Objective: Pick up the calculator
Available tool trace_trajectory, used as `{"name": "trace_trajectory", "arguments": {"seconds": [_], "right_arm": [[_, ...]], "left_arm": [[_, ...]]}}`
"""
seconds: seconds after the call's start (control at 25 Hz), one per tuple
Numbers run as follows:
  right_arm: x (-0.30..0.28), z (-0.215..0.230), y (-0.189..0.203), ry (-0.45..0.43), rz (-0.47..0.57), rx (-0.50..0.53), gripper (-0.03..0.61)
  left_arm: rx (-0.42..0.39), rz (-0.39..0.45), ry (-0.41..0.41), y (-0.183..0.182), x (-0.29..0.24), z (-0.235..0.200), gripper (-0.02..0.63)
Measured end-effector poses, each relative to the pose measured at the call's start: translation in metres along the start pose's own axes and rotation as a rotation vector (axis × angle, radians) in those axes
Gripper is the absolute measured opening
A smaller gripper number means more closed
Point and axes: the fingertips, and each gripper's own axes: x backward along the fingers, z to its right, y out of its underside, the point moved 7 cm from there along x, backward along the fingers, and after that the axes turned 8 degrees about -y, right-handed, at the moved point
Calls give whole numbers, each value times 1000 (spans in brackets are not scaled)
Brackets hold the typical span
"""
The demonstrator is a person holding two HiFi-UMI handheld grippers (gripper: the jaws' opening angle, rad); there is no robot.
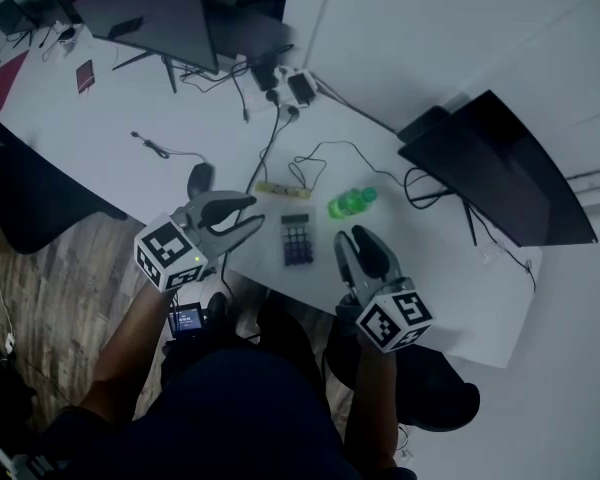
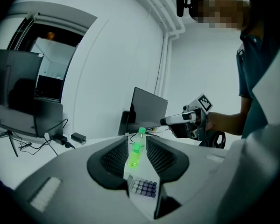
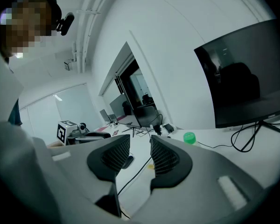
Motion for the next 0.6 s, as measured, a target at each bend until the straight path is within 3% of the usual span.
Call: {"name": "trace_trajectory", "arguments": {"seconds": [0.6], "right_arm": [[-43, 61, 48, 21, -123, -103, 123]], "left_arm": [[142, -137, 10, 71, -49, -15, 123]]}}
